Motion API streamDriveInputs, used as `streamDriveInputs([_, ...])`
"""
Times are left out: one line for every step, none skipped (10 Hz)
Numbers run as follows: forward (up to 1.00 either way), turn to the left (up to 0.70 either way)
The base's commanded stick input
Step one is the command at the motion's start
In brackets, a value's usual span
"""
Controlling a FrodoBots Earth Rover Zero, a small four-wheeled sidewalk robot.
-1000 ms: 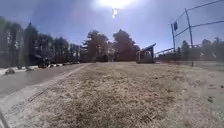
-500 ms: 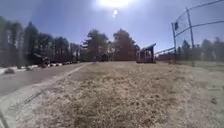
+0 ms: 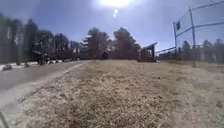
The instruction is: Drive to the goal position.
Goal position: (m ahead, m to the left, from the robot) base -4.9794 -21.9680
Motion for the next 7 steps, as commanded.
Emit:
streamDriveInputs([0.05, -0.5])
streamDriveInputs([0.05, -0.5])
streamDriveInputs([0.05, -0.5])
streamDriveInputs([0.05, -0.5])
streamDriveInputs([0.05, -0.5])
streamDriveInputs([0.05, -0.5])
streamDriveInputs([0.05, -0.5])
